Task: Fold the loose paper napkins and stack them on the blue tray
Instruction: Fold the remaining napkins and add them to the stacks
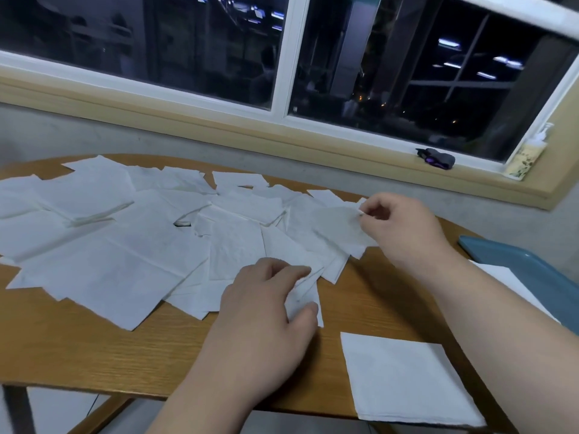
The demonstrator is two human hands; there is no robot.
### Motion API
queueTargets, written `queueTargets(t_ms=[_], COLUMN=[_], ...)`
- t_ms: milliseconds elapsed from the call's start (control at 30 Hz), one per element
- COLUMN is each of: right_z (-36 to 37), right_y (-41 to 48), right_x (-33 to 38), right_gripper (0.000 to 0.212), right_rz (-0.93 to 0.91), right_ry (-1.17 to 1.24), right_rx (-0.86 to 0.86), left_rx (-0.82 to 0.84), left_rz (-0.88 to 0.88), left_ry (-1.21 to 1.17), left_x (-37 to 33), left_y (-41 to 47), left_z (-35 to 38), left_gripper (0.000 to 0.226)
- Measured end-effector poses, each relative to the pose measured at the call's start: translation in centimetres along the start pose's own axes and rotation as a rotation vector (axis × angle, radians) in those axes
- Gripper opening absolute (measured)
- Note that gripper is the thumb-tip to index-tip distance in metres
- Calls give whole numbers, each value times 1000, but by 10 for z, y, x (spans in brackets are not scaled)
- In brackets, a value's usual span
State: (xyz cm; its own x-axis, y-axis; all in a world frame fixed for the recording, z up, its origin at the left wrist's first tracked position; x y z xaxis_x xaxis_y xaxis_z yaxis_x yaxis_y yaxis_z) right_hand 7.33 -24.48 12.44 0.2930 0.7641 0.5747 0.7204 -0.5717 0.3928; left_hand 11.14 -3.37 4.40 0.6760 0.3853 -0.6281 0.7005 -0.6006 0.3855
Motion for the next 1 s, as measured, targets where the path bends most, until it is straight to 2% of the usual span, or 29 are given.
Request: queueTargets(t_ms=[100,167,233,367,467,533,667,767,900,1000], right_z=[-34,-42,-41,-33,-39,-51,-55,-50,-49,-48], right_y=[-56,-88,-112,-148,-162,-162,-156,-155,-156,-157], right_x=[10,1,-20,-60,-86,-95,-92,-108,-124,-133], right_gripper=[10,6,16,8,15,21,24,26,28,29], right_rz=[15,98,208,409,521,476,257,279,302,318], right_ry=[339,617,828,1038,971,748,560,465,427,398], right_rx=[-6,26,43,-12,-108,-150,-130,-85,-29,-5], left_rx=[3,32,94,160,190,202,183,189,242,256], left_rz=[12,29,5,35,52,41,24,-30,-61,-112], left_ry=[-48,-119,-247,-355,-368,-325,-237,-200,-153,-124], left_x=[-4,-13,-24,-49,-58,-59,-60,-52,-49,-43], left_y=[-1,-2,-6,-18,-22,-22,-19,-17,-17,-18], left_z=[2,4,8,16,24,32,45,55,66,70], left_gripper=[65,74,82,77,65,57,40,25,29,22])
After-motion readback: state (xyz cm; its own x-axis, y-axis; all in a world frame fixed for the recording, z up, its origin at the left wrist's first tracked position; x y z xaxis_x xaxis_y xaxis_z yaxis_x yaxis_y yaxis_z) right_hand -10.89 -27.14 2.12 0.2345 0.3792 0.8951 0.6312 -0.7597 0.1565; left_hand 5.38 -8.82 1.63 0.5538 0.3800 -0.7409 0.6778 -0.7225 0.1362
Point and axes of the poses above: each hand's wrist, its own y-axis towards the middle knuckle, its own z-axis out of the palm, x = y × z, the point moved 10 cm from there along y, towards the middle knuckle, and after that the axes turned 5 degrees about y, right-handed, at the moved point
